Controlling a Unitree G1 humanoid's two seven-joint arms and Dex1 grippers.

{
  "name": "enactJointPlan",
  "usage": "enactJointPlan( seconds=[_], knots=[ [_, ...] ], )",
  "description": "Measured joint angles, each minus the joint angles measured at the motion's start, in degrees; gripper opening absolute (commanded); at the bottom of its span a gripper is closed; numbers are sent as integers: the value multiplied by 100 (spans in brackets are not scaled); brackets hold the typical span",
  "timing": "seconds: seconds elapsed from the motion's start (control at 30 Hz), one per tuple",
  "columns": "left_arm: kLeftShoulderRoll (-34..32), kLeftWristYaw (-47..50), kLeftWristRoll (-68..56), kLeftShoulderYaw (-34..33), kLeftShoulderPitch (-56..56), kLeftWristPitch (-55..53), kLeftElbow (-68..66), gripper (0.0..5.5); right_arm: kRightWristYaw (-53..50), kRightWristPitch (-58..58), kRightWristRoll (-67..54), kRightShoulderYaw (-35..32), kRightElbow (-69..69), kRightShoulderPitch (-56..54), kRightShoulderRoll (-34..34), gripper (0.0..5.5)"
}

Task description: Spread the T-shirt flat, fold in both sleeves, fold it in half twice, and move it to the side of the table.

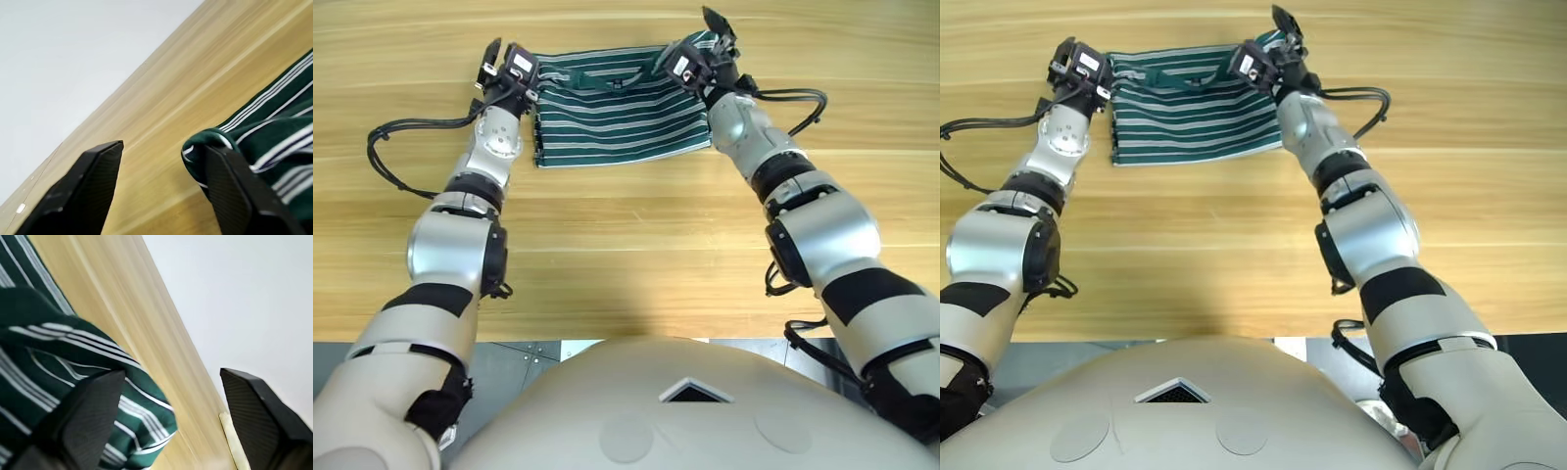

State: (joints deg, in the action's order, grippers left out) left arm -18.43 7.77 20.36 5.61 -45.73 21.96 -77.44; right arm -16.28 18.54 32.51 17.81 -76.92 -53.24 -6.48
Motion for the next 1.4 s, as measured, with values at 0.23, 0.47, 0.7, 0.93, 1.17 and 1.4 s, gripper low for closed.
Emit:
enactJointPlan(
  seconds=[0.23,0.47,0.7,0.93,1.17,1.4],
  knots=[
    [19,73,-429,-599,30,-339,-47,426,-176,-339,-342,-324,-52,-11,191,495],
    [-182,53,-994,-1218,905,241,3,426,-693,613,890,1206,267,397,942,495],
    [-307,61,-1625,-1863,1501,818,185,426,-523,412,1675,2268,142,417,1322,495],
    [-262,65,-1778,-1989,1898,1456,369,426,-113,620,2259,3055,174,4,1033,495],
    [-105,291,-1520,-1679,1846,1845,542,426,-112,2731,2749,4097,1750,85,-463,495],
    [-130,334,-1259,-1375,1732,1934,607,426,1355,3482,1025,3370,5348,2177,-3509,495]
  ],
)
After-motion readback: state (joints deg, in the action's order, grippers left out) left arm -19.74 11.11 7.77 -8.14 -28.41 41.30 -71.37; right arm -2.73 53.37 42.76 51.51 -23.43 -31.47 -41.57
